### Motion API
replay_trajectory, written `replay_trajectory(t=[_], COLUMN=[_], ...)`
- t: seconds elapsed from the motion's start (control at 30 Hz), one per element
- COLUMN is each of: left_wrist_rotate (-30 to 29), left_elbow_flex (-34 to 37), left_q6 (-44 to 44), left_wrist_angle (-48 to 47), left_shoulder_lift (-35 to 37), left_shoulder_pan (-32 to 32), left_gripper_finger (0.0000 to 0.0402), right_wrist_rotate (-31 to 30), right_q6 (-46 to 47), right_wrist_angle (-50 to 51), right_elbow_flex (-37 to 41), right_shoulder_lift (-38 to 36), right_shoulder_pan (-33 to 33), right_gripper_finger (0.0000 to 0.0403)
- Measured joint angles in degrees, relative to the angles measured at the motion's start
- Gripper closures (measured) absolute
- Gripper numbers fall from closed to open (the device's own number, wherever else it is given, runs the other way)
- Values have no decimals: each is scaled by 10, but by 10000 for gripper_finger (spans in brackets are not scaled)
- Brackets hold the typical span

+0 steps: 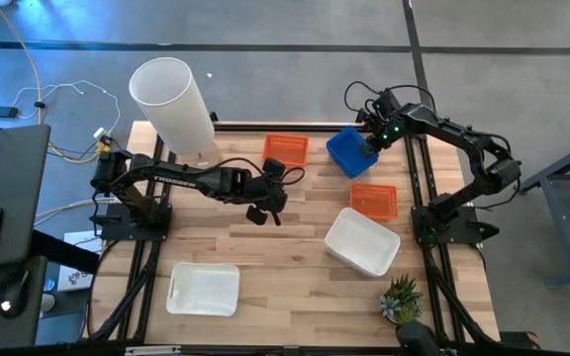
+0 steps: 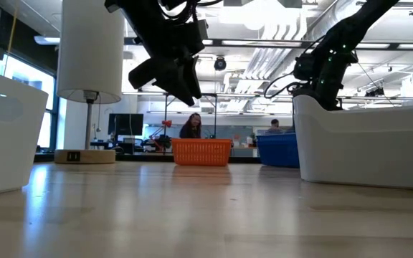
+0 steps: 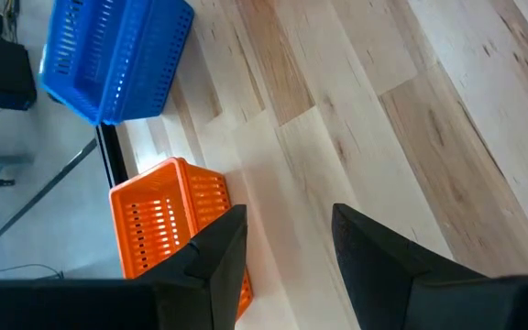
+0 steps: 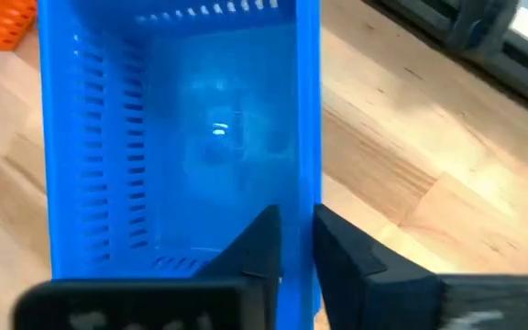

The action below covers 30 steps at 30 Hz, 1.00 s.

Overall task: Stack baskets by color
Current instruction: Stack the left blue bin on top of the other blue bin

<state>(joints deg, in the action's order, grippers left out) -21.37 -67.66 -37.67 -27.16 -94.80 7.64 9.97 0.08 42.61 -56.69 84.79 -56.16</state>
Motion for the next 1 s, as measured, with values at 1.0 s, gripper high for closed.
replay_trajectory(t=[1.0], left_wrist_rotate=[-16], left_elbow_flex=[0], left_q6=[6], left_wrist_angle=[-9], left_shoulder_lift=[0], left_shoulder_pan=[0], left_gripper_finger=[255], right_wrist_rotate=[-52], right_q6=[141], right_wrist_angle=[82], right_elbow_flex=[-73], right_shoulder_lift=[0], right_shoulder_pan=[233], right_gripper_finger=[289])
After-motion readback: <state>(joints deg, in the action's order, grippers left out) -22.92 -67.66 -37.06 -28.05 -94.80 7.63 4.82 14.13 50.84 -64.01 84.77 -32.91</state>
